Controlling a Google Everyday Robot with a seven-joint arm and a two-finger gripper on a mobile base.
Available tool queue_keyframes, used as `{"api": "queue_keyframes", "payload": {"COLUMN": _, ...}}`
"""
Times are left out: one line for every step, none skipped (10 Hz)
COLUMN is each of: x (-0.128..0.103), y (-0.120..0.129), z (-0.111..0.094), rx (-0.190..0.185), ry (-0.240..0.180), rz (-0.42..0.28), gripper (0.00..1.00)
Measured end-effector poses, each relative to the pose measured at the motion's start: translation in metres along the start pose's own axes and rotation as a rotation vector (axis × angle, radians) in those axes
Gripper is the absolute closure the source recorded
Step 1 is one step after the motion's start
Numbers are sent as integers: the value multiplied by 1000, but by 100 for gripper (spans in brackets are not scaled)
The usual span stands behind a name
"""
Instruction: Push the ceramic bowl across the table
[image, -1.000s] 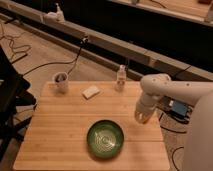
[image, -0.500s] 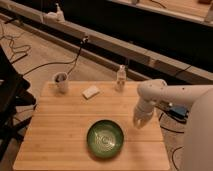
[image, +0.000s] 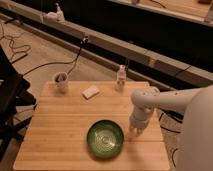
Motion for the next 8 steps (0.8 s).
{"api": "queue_keyframes", "payload": {"x": 6, "y": 0, "z": 7, "rx": 6, "ry": 16, "rz": -5, "gripper": 100}}
{"api": "queue_keyframes", "payload": {"x": 10, "y": 3, "z": 13, "rx": 7, "ry": 28, "rz": -13, "gripper": 100}}
{"api": "queue_keyframes", "payload": {"x": 12, "y": 7, "z": 15, "rx": 5, "ry": 33, "rz": -18, "gripper": 100}}
{"api": "queue_keyframes", "payload": {"x": 13, "y": 14, "z": 16, "rx": 0, "ry": 35, "rz": -31, "gripper": 100}}
{"api": "queue_keyframes", "payload": {"x": 14, "y": 23, "z": 15, "rx": -10, "ry": 35, "rz": -47, "gripper": 100}}
{"api": "queue_keyframes", "payload": {"x": 16, "y": 31, "z": 14, "rx": -18, "ry": 36, "rz": -64, "gripper": 100}}
{"api": "queue_keyframes", "payload": {"x": 20, "y": 46, "z": 12, "rx": -33, "ry": 36, "rz": -95, "gripper": 100}}
{"api": "queue_keyframes", "payload": {"x": 29, "y": 65, "z": 11, "rx": -46, "ry": 41, "rz": -141, "gripper": 100}}
